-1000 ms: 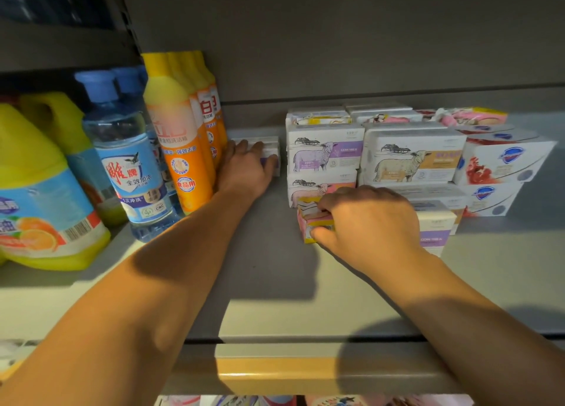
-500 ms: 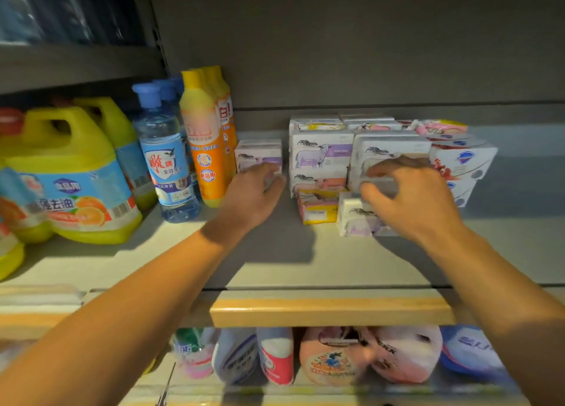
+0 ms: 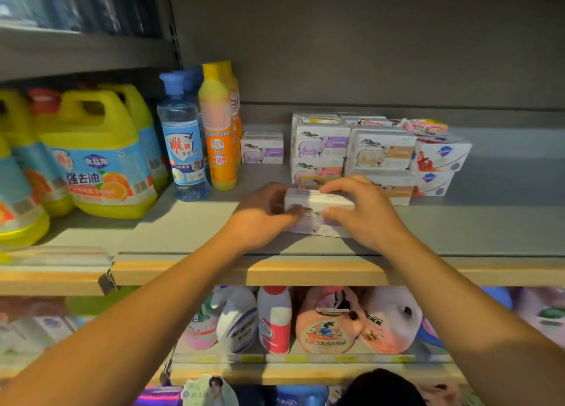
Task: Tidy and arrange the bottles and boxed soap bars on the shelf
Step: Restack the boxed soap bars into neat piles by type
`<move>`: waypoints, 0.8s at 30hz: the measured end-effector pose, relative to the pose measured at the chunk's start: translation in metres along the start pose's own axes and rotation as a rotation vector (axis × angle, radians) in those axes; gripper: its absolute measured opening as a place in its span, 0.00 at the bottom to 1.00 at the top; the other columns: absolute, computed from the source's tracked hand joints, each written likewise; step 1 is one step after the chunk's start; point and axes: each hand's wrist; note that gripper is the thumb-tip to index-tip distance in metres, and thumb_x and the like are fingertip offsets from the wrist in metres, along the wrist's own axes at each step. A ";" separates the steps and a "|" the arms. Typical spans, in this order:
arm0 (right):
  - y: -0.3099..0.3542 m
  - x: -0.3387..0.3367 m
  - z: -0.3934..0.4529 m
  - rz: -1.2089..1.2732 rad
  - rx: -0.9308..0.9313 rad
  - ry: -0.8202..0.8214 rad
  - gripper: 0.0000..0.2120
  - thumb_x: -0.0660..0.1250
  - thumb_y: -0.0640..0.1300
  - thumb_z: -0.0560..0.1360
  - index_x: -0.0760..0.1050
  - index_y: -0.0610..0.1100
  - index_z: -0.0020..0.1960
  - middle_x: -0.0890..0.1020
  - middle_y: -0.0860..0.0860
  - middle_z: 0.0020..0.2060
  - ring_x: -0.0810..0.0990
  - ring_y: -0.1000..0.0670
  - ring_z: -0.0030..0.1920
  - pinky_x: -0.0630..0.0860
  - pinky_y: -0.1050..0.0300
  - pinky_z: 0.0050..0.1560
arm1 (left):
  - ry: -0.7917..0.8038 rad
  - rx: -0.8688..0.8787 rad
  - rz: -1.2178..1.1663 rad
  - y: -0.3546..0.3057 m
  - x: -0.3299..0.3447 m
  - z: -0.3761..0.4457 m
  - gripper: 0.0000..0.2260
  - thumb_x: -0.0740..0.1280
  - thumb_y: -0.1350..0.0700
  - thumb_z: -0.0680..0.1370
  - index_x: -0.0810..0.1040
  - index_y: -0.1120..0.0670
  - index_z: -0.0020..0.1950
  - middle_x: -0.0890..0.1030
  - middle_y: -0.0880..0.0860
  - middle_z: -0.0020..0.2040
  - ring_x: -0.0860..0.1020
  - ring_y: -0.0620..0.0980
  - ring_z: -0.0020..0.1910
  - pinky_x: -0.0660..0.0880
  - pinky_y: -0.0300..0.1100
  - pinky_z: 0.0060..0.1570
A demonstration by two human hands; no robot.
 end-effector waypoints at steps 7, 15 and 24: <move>0.027 0.043 0.017 0.323 0.041 -0.020 0.14 0.77 0.40 0.68 0.79 0.53 0.50 0.81 0.55 0.50 0.79 0.54 0.53 0.74 0.65 0.51 | -0.089 -0.023 -0.072 0.031 -0.044 -0.009 0.10 0.73 0.56 0.75 0.81 0.48 0.55 0.85 0.45 0.48 0.83 0.41 0.49 0.78 0.36 0.47; 0.009 0.058 0.017 0.598 -0.063 0.143 0.36 0.76 0.34 0.68 0.66 0.62 0.66 0.79 0.63 0.58 0.78 0.59 0.61 0.77 0.64 0.54 | -0.119 -0.281 -0.725 0.039 -0.050 -0.004 0.10 0.70 0.53 0.76 0.83 0.58 0.51 0.85 0.59 0.52 0.84 0.58 0.54 0.81 0.54 0.53; 0.010 0.061 0.025 0.662 0.275 -0.023 0.19 0.68 0.65 0.63 0.81 0.55 0.47 0.85 0.50 0.43 0.85 0.49 0.39 0.83 0.51 0.45 | -0.006 -0.141 -0.764 0.042 -0.054 -0.011 0.23 0.77 0.57 0.66 0.81 0.48 0.60 0.80 0.53 0.63 0.80 0.56 0.61 0.80 0.50 0.51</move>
Point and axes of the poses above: each hand's wrist, its own z-axis towards the middle knuckle, its own x-axis out of the palm, y = z × x
